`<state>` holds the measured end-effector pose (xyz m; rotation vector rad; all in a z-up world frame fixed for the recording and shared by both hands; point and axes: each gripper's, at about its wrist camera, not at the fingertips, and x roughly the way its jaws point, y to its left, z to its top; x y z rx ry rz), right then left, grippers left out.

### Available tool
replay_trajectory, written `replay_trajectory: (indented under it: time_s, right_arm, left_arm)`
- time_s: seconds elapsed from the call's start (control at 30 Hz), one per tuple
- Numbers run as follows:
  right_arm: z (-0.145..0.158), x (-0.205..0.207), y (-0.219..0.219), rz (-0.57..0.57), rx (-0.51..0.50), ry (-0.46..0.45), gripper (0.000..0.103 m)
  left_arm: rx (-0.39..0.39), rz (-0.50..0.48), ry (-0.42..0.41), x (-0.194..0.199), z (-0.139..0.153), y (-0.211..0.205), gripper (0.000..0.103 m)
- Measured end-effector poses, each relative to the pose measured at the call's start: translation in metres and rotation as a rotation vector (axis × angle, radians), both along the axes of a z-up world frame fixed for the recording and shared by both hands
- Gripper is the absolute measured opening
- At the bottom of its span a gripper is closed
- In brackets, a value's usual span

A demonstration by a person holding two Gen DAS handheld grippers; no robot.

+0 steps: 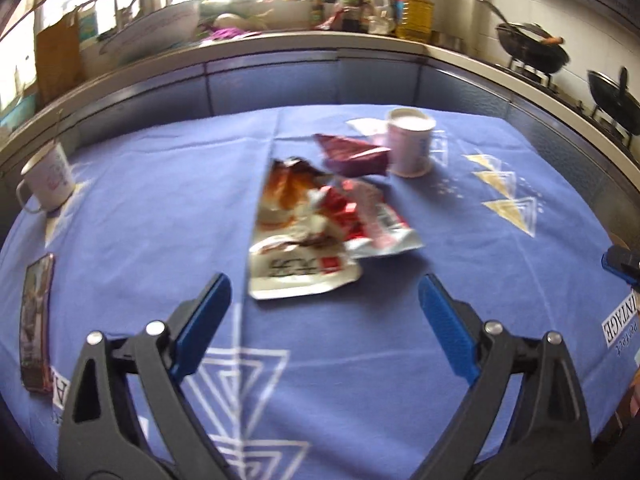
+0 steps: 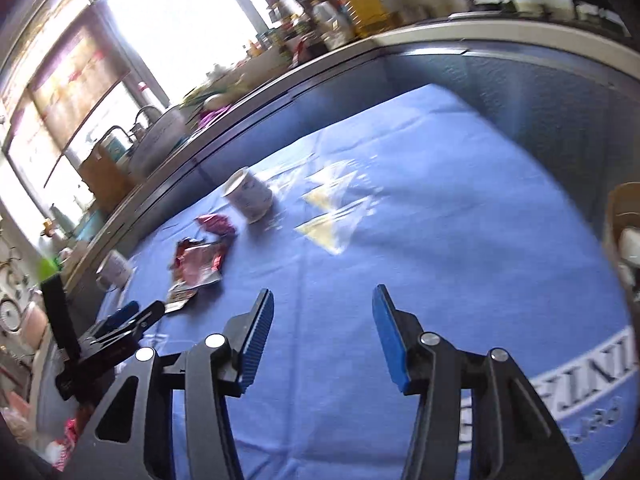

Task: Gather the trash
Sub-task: 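Grasp the red snack wrapper with right tool while left tool grasps the brown wrapper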

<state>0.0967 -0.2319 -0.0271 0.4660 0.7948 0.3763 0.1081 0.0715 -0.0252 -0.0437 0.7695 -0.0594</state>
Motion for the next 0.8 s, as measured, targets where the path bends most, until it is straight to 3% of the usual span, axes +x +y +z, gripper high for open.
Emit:
replay_trajectory:
  time_s: [0.1, 0.23, 0.37, 0.43, 0.47, 0.5, 0.57, 0.73, 0.8]
  right_arm:
    - [-0.009, 0.04, 0.049, 0.124, 0.024, 0.062, 0.051]
    - [-0.021, 0.078, 0.099, 0.196, 0.088, 0.15, 0.051]
    - [-0.032, 0.102, 0.128, 0.225, 0.133, 0.204, 0.049]
    - [-0.033, 0.11, 0.14, 0.247, 0.125, 0.221, 0.036]
    - [-0.034, 0.112, 0.144, 0.264, 0.139, 0.237, 0.02]
    - [-0.034, 0.111, 0.145, 0.269, 0.149, 0.24, 0.012]
    - [-0.028, 0.105, 0.14, 0.261, 0.139, 0.207, 0.009]
    - [-0.015, 0.076, 0.103, 0.222, 0.148, 0.141, 0.008]
    - [-0.014, 0.061, 0.086, 0.202, 0.139, 0.126, 0.008]
  left_arm:
    - [-0.104, 0.06, 0.032, 0.018, -0.001, 0.04, 0.091]
    - [-0.152, 0.024, 0.086, 0.047, -0.008, 0.052, 0.085]
    - [-0.161, -0.008, 0.159, 0.068, -0.025, 0.05, 0.061]
    - [-0.151, -0.017, 0.146, 0.069, -0.025, 0.046, 0.047]
    - [-0.177, -0.042, 0.145, 0.067, -0.024, 0.044, 0.029]
    - [-0.19, -0.051, 0.144, 0.066, -0.023, 0.042, 0.018]
    - [-0.201, -0.066, 0.131, 0.06, -0.019, 0.038, 0.0]
    - [-0.297, -0.091, 0.123, 0.031, -0.013, 0.039, 0.0]
    - [-0.296, -0.109, 0.108, 0.018, -0.01, 0.036, 0.0]
